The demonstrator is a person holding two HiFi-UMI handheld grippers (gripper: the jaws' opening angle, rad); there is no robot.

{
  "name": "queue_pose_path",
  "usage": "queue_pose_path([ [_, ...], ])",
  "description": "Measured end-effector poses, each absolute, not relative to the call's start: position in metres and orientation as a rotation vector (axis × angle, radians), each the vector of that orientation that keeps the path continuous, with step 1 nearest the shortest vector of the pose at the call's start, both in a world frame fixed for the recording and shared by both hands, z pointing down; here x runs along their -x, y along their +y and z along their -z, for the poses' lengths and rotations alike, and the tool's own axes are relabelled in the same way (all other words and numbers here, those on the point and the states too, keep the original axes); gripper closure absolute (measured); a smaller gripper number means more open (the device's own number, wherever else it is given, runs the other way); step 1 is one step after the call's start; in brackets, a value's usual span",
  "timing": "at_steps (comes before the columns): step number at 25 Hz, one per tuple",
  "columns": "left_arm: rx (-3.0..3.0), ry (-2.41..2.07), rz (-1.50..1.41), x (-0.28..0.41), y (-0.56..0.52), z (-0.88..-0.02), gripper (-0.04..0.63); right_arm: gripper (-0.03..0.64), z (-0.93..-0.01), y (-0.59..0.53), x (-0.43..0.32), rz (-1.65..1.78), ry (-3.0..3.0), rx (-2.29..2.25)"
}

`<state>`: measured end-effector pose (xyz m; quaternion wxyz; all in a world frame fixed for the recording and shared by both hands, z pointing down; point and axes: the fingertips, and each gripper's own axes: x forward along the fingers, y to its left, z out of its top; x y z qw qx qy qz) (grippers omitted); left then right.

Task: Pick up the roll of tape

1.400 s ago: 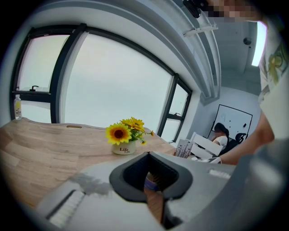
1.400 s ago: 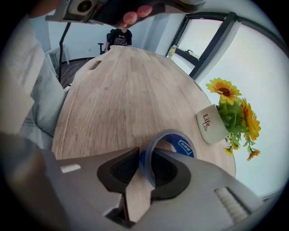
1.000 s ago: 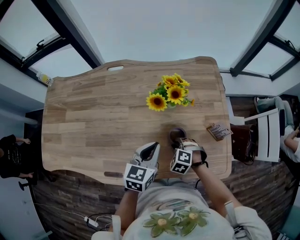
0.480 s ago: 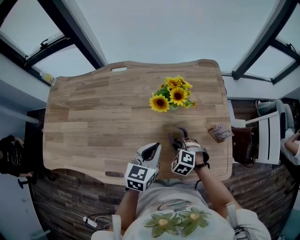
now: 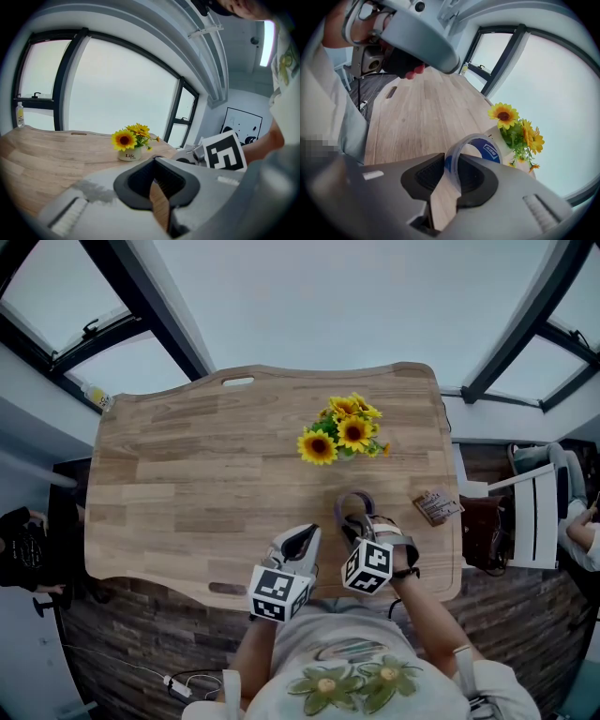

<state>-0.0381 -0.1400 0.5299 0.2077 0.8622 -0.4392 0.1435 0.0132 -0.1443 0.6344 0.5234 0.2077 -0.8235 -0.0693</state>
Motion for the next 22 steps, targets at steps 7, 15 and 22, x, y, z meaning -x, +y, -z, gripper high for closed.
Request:
queue_pose_path([
  [7, -2.405, -1.230, -0.396, 0.037, -0.138, -0.527, 0.591, 0.531, -0.615, -0.142, -0.012, 0.191, -1.995, -0.516],
  [15, -2.415, -1.247, -0.384, 0.039, -0.134, -0.520, 0.591, 0.531, -0.589, -0.139, -0.011, 0.211, -2.040, -0.573],
  [22, -2.425, -1.253, -0.375, 0.039, -0.127, -0.516, 0.591, 0.531, -0.563, -0.136, -0.012, 0.220, -2.092, -0.638],
])
